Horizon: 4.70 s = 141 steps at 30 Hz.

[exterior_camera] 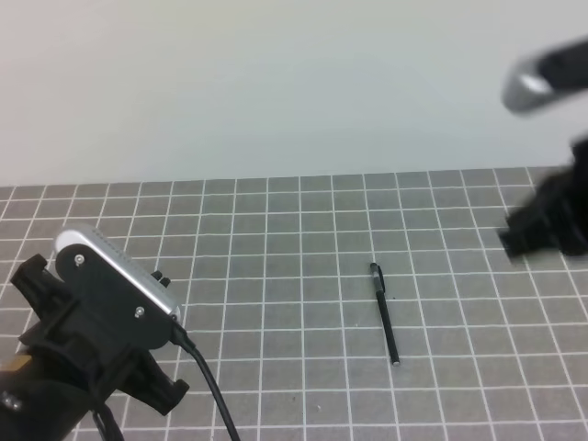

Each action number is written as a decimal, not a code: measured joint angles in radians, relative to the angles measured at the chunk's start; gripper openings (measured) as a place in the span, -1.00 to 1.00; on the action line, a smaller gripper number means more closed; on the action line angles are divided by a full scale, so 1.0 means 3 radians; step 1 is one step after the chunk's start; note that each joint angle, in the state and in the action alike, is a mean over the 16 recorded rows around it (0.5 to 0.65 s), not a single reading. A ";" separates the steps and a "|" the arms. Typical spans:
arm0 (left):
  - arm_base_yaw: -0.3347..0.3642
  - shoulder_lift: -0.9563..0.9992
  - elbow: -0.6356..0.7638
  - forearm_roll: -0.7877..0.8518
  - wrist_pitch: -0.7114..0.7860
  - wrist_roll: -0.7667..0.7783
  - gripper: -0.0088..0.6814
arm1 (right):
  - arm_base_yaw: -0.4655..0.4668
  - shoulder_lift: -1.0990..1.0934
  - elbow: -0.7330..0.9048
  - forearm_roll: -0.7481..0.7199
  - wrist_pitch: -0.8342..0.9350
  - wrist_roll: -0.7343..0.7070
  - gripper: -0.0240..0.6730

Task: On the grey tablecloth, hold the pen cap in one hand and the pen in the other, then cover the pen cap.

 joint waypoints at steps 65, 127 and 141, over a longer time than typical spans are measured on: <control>0.0004 0.0000 0.0000 0.0033 0.0601 -0.0010 -0.98 | -0.0129 -0.2554 0.2685 -0.0320 -0.0866 -0.0279 -0.92; 0.0008 -0.0006 0.0000 0.0023 0.0614 -0.0017 -0.98 | -0.1385 -0.4196 0.4081 -0.0145 -0.1639 -0.0291 -0.92; 0.0308 -0.0488 -0.0035 -0.0429 0.0685 -0.0703 -0.98 | -0.1385 -0.4192 0.4081 -0.0145 -0.1634 -0.0291 -0.92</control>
